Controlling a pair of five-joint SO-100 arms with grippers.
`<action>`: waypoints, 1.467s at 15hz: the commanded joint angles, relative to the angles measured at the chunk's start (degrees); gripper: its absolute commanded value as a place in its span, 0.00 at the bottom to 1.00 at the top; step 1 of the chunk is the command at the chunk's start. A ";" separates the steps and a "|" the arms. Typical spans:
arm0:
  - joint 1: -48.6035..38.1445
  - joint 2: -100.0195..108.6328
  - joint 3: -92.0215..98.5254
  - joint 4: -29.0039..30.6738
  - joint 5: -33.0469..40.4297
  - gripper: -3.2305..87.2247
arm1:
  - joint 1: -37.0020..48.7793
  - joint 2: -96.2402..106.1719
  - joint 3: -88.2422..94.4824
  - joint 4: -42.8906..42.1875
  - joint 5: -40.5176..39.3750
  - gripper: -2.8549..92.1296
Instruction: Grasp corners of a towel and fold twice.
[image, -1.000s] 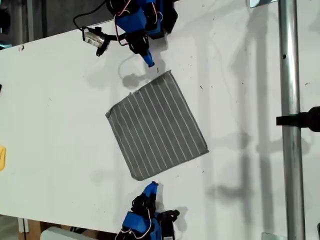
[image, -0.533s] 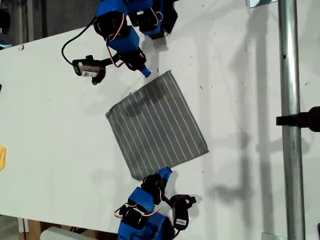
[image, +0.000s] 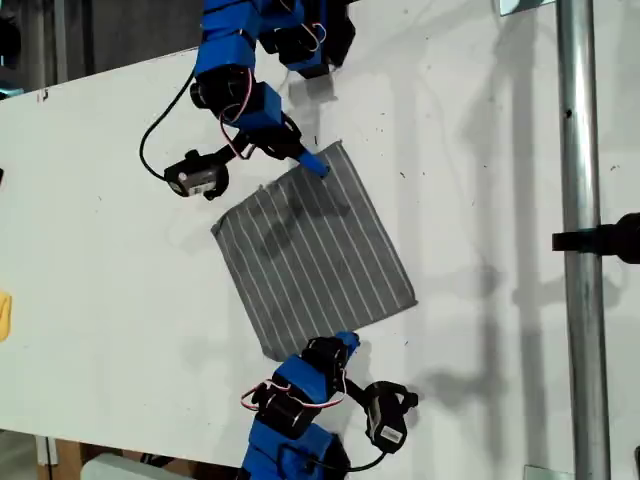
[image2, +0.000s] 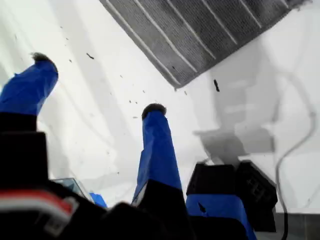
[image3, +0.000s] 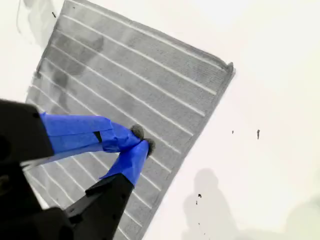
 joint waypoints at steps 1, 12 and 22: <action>-0.18 -0.44 -5.45 2.55 1.05 0.01 | -0.44 -2.02 6.33 -7.56 0.18 0.44; -4.22 -1.67 -5.01 7.03 2.20 0.01 | 0.79 -7.38 36.04 -36.47 1.76 0.40; -4.31 -3.60 -4.83 6.94 -0.62 0.01 | 3.69 -8.79 38.06 -43.07 -1.67 0.09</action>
